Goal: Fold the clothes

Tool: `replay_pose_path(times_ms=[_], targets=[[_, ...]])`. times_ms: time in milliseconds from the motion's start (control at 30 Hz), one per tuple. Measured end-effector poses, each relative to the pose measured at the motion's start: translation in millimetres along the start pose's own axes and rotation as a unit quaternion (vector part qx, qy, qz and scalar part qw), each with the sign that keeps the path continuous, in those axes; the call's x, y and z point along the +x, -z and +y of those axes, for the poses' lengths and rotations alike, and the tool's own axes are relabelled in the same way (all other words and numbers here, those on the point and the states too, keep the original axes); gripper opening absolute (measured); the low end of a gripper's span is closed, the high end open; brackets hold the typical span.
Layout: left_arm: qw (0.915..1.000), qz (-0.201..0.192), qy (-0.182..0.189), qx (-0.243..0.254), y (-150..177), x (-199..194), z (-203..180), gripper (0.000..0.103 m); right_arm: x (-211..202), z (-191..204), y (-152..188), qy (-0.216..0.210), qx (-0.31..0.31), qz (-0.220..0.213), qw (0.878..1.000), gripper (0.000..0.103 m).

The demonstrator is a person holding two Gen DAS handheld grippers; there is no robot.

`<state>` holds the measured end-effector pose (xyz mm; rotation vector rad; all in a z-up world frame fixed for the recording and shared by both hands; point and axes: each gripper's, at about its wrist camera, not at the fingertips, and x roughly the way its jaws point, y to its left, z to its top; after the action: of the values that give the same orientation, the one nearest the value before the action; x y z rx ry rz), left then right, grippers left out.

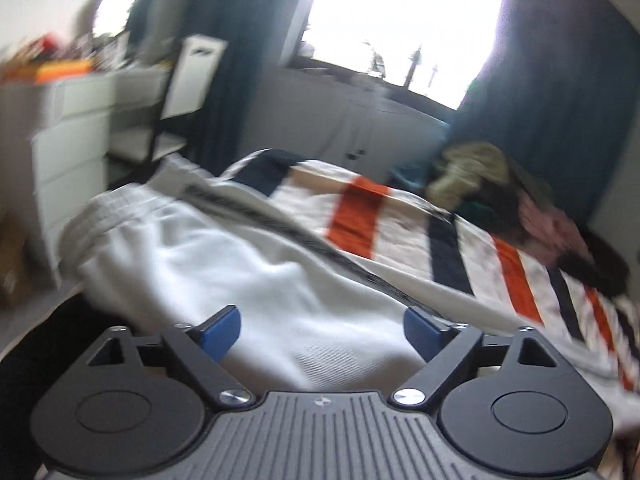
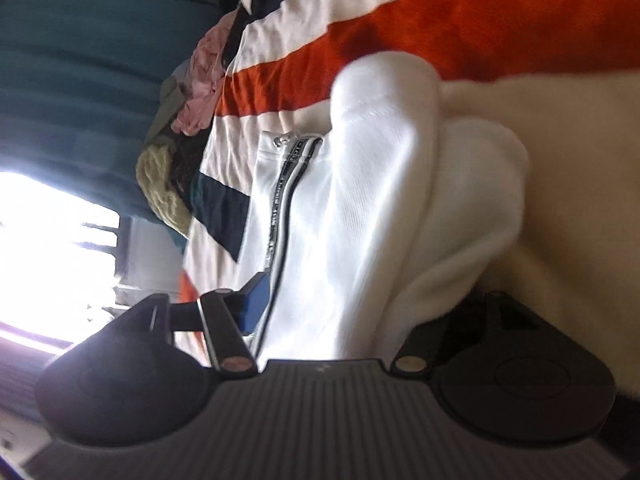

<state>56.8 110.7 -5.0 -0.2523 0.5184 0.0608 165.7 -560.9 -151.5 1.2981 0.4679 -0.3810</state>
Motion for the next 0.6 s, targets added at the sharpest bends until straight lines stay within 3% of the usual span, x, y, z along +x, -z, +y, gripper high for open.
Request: replay_pose_path(times_ms=[100, 200, 333, 467, 600], targets=[[0.9991, 0.015, 0.023, 0.032, 9.9, 13.4, -24.0, 0.093, 9.0, 5.7, -0.9, 0.016, -0.026, -0.012, 0.999, 0.066], [0.9977, 0.014, 0.028, 0.060, 22.2, 29.5, -44.1, 0.093, 11.4, 2.2, -5.3, 0.004, 0.002, -0.044, 0.999, 0.066], [0.9940, -0.018, 0.038, 0.101, 32.7, 30.3, -68.7, 0.093, 1.0, 4.1, -8.4, -0.062, 0.005, -0.095, 0.994, 0.066], [0.9918, -0.004, 0.041, 0.121, 42.9, 48.9, -86.0, 0.094, -7.4, 13.0, -8.7, -0.110, -0.035, -0.122, 0.986, 0.066], [0.9872, 0.042, 0.017, 0.153, 58.6, 77.7, -94.8, 0.094, 0.5, 1.8, -11.1, -0.060, -0.004, -0.107, 0.992, 0.065]])
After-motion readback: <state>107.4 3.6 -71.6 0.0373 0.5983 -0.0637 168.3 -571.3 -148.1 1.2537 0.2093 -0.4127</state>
